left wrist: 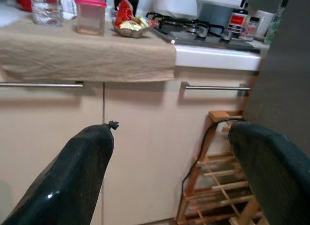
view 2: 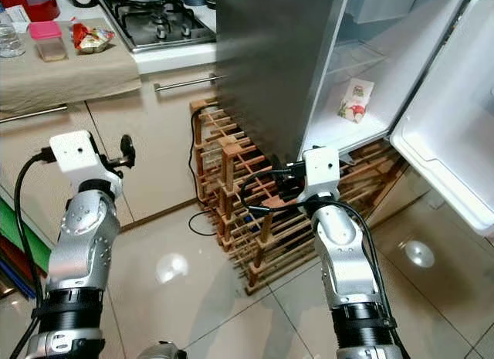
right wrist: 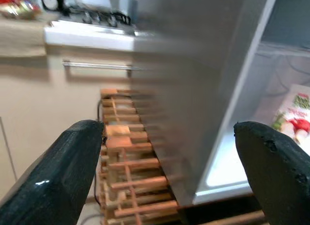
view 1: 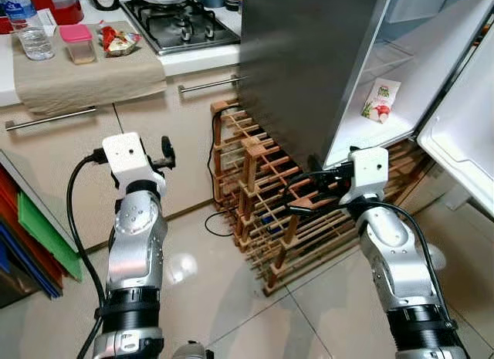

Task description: Restocking fridge

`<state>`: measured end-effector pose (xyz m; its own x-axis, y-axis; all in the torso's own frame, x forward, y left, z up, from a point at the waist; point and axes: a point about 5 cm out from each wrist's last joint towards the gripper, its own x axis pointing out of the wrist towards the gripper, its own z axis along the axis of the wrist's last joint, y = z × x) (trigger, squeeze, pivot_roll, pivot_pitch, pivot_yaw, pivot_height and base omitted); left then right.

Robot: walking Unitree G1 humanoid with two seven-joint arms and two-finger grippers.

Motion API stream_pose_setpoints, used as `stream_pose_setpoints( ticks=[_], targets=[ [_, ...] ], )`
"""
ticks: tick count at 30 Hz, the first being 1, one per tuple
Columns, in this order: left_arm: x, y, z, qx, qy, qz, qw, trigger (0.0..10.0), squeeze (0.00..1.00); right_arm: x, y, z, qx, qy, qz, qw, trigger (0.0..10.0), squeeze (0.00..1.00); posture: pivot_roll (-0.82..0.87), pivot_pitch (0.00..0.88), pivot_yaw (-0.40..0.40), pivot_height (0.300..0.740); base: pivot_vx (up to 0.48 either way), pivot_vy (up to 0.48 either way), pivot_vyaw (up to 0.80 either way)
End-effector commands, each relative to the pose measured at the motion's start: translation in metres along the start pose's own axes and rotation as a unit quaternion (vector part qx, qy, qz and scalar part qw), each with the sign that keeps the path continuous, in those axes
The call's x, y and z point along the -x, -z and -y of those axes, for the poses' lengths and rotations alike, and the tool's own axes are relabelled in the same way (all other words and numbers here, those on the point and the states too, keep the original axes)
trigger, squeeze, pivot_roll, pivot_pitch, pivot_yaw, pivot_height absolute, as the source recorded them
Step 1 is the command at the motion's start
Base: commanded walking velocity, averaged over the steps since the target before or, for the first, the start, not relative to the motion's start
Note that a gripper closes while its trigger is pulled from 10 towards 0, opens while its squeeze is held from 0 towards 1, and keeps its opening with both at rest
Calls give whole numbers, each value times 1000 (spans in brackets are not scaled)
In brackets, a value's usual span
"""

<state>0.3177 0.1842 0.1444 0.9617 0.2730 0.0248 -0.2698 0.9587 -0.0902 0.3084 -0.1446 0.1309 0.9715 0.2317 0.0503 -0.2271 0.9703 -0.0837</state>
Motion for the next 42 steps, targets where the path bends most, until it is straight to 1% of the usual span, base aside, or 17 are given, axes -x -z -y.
stream_pose_setpoints(
  ticks=[1,3,4,5,6,8,10,13,14,19,20,24,29,33,37,41,42],
  targets=[
    [-1,-1,4,-2,-2,-5,1000,10000,0,-2,-2,5,9,6,4,1000,10000,153,-20,0,-20,740,244,-412,406],
    [-2,-1,2,-2,-6,-4,1000,10000,0,-3,-2,4,11,5,5,1000,10000,153,-20,0,-20,740,244,-412,406],
    [-2,-1,5,49,4,-11,999,10000,0,-5,-1,4,24,4,3,1000,10000,239,-14,0,-23,740,379,-281,400],
    [-3,-2,7,64,10,-11,998,10000,0,-6,-1,4,26,3,3,1000,10000,239,-14,0,-24,740,379,-281,400],
    [-3,-4,11,68,18,-7,997,10000,0,-8,-2,4,26,2,4,1000,10000,263,-13,0,-29,740,289,0,0],
    [-4,-5,14,65,23,-2,998,10000,0,-9,-3,4,26,1,6,1000,10000,263,-13,0,-29,740,289,0,0],
    [-5,-6,17,22,28,1,999,10000,0,-12,-4,2,11,2,7,1000,10000,290,-11,0,-32,740,0,0,0],
    [-5,-5,16,5,25,-1,1000,10000,0,-14,-4,4,0,12,2,1000,10000,286,-7,0,-33,740,0,0,0],
    [-5,-4,14,4,20,-2,1000,10000,0,-14,-2,6,-12,21,-4,1000,10000,196,-1,0,-31,740,0,0,0],
    [-5,-3,8,-25,15,-5,1000,10000,0,-11,5,5,-24,22,-11,999,10000,243,8,0,-24,740,0,0,424],
    [-5,-4,6,-39,16,0,999,10000,0,-12,7,2,-27,19,-12,999,10000,271,16,0,-19,740,0,0,625],
    [-6,-5,2,-70,25,4,997,10000,0,-14,6,-2,-38,14,-5,999,10000,278,24,0,-15,740,0,0,608],
    [-9,-11,-3,-74,16,13,997,10000,0,-16,7,-5,-57,10,-5,998,10000,302,42,0,-14,740,0,0,580],
    [-8,-16,-2,-122,27,44,991,10000,0,-17,7,-9,-62,0,0,998,10000,318,44,0,-11,740,0,0,572],
    [-6,-11,2,-98,36,28,994,10000,0,-19,3,-13,-65,-8,13,998,10000,325,39,0,-2,740,0,0,553],
    [-8,-17,12,-107,57,45,992,10000,0,-19,2,-12,-66,-7,19,998,10000,427,28,0,12,740,0,0,544],
    [-8,-19,15,-107,70,49,991,10000,0,-19,1,-11,-68,-4,22,997,10000,380,27,0,13,740,0,0,538]
  ],
)
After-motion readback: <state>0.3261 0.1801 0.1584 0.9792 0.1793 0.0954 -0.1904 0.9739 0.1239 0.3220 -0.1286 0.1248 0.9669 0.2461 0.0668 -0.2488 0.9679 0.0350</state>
